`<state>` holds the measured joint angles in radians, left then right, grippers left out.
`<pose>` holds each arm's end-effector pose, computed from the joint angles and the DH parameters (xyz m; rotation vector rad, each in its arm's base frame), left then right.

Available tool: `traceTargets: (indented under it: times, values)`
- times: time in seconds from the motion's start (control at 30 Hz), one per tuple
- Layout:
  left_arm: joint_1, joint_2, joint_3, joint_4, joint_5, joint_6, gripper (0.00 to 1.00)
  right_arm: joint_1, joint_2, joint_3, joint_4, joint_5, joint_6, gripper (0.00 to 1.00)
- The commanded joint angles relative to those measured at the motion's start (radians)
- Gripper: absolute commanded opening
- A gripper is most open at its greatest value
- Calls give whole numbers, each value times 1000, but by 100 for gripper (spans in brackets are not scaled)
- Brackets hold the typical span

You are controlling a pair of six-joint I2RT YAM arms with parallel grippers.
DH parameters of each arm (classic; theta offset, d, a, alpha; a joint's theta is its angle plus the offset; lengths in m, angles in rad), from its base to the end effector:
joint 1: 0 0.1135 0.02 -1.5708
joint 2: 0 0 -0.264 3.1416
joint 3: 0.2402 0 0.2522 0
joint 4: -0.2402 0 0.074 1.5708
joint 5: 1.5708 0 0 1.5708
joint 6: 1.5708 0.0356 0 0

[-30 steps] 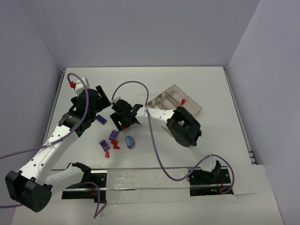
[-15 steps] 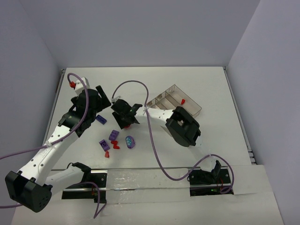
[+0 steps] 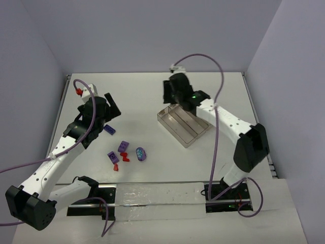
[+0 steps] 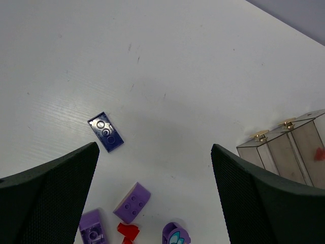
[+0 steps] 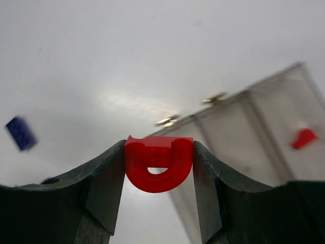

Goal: Sort the legos into containers by color

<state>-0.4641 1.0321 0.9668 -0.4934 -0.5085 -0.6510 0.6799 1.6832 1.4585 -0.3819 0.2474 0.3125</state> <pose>0.2063 -0.0839 0.3283 -0.4815 1.9982 -0.1479 0.3095 0.2390 0.3179 -0.2573 2.1568 0.3030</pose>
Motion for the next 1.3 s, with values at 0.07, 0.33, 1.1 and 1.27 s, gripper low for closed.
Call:
traceTargets:
  times: [0.07,0.33,1.1,1.27]
  values:
    - [-2,-6,10,16,4,-1,99,-230,-91,-161,23,30,71,45]
    - [-4,-7,7,20,15,-1,99,-410,-57,-234,50,10,100,46]
    - [-4,-15,14,-7,19,-10,99,-407,-45,-185,26,-17,41,83]
    - [-4,-15,11,-4,18,-28,99,-249,-151,-205,35,-11,-15,81]
